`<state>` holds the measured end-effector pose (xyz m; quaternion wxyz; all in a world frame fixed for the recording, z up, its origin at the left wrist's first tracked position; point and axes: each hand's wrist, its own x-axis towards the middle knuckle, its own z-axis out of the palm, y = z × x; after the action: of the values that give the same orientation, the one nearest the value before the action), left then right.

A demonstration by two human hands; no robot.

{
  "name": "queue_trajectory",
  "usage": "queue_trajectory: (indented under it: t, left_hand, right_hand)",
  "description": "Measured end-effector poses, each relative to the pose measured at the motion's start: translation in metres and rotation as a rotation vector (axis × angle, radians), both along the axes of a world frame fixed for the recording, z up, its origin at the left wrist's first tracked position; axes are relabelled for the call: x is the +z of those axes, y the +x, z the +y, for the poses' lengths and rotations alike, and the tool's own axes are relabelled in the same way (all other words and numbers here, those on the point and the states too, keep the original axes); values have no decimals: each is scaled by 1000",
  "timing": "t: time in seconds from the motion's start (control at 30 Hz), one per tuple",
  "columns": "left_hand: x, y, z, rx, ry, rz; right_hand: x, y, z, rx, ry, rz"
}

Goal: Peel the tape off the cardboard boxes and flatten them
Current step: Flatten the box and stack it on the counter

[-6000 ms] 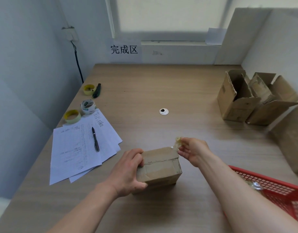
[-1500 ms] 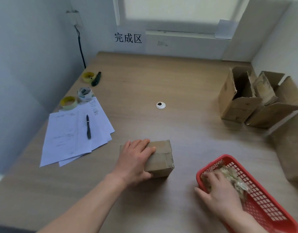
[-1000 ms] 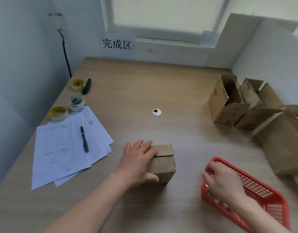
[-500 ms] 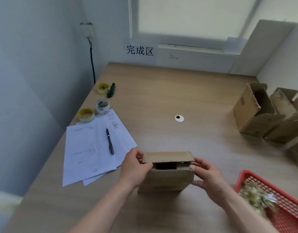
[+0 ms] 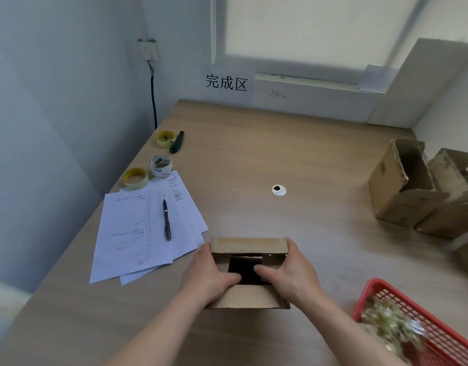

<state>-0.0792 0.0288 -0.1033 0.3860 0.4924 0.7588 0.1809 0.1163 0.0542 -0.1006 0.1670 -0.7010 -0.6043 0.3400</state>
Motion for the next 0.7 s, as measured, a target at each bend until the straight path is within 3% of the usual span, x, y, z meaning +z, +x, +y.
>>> queue_trajectory:
  t: [0.1, 0.23, 0.3, 0.4, 0.5, 0.63, 0.7]
  left_hand:
    - [4, 1, -2, 36, -4, -115]
    - [20, -9, -1, -66, 17, -170]
    - [33, -13, 0, -214, 10, -128]
    - [42, -14, -4, -499, -64, 105]
    - [29, -13, -20, -564, -151, 198]
    - [-17, -4, -56, -625, -181, 232]
    - [-42, -3, -81, -660, -195, 261]
  right_hand:
    - [2, 15, 3, 18, -76, 116]
    - [9, 47, 17, -116, -272, 800]
    - [15, 62, 28, -222, -250, 985]
    - [17, 82, 38, -299, -340, 1178]
    - [10, 84, 27, -304, -476, 1011]
    - [-41, 68, -19, -168, -398, 268]
    - [-64, 61, -48, -78, -346, 29]
